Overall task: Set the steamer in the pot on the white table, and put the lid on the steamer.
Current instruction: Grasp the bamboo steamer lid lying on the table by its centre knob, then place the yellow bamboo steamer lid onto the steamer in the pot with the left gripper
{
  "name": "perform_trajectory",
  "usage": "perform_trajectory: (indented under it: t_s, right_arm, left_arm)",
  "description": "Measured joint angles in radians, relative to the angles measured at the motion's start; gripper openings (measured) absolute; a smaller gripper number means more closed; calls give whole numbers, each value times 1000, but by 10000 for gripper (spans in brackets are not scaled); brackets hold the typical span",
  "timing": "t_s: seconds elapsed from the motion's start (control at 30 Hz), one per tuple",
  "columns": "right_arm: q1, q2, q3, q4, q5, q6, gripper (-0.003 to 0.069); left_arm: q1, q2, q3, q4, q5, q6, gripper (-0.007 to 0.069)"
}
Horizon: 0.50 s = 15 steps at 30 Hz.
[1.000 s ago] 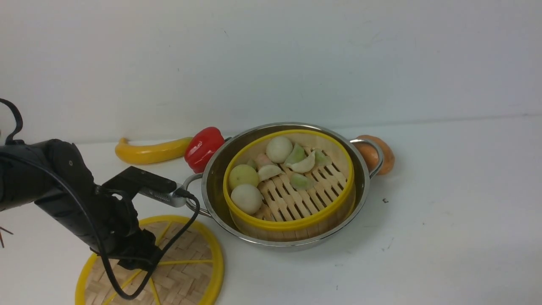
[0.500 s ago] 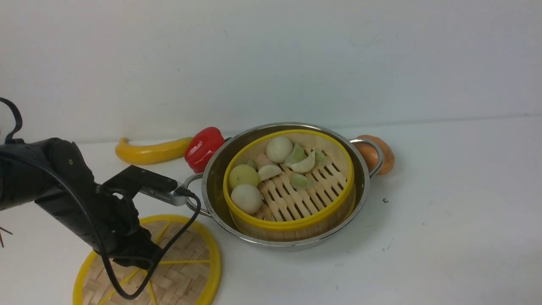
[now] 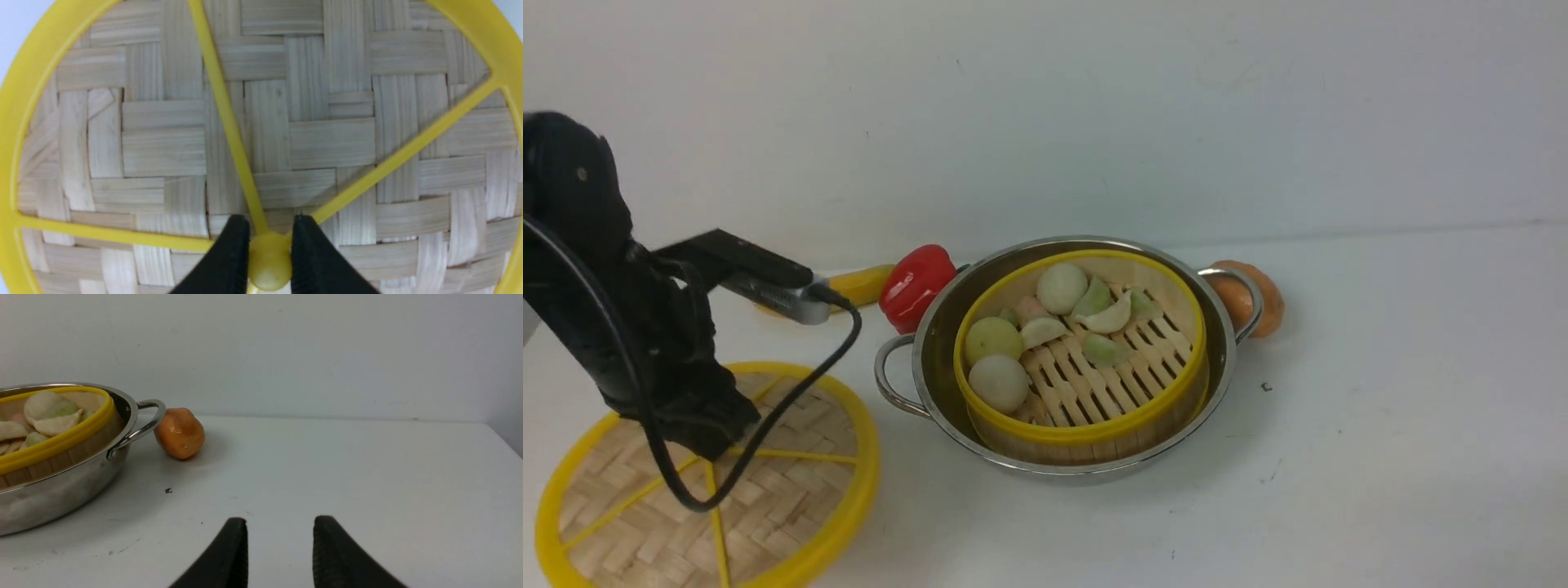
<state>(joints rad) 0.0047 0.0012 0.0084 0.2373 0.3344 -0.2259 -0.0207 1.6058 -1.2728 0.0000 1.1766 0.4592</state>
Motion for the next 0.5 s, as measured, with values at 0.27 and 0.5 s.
perform_trajectory:
  t_s: [0.27, 0.5]
  right_arm:
    - [0, 0, 0, 0, 0, 0, 246]
    - [0, 0, 0, 0, 0, 0, 246]
  left_arm:
    - [0, -6, -162, -27, 33, -14, 119]
    - [-69, 4, -241, -91, 37, 17, 119]
